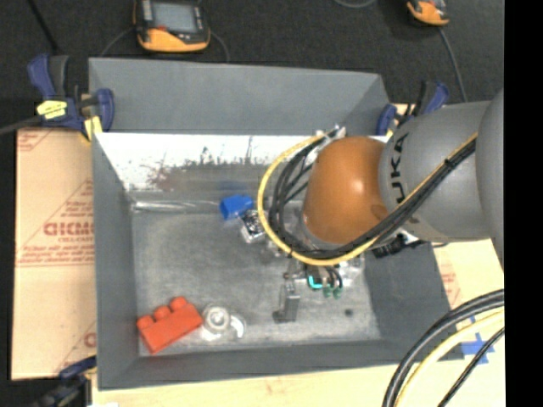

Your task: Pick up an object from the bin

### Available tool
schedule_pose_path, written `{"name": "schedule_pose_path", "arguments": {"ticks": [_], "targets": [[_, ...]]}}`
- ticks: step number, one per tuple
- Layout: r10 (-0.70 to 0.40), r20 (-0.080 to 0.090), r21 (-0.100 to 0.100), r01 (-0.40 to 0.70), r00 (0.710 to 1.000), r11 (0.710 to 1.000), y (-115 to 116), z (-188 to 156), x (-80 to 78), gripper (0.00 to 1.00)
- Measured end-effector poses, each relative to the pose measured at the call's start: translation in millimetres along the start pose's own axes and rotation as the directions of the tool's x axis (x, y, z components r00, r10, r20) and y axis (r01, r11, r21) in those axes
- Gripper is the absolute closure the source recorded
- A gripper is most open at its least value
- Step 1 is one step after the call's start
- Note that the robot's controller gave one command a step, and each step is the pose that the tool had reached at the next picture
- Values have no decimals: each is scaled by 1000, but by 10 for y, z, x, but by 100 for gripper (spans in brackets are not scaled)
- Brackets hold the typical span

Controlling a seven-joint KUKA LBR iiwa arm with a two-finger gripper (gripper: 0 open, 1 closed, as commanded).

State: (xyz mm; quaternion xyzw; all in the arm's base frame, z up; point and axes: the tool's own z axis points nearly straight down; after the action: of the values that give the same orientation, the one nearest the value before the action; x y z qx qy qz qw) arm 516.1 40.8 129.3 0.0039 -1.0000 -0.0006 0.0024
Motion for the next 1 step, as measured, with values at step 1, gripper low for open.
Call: {"name": "schedule_pose_path", "arguments": {"ticks": [1], "targets": [[178,16,-6,-178,984,984,753,-982,-686,0]]}}
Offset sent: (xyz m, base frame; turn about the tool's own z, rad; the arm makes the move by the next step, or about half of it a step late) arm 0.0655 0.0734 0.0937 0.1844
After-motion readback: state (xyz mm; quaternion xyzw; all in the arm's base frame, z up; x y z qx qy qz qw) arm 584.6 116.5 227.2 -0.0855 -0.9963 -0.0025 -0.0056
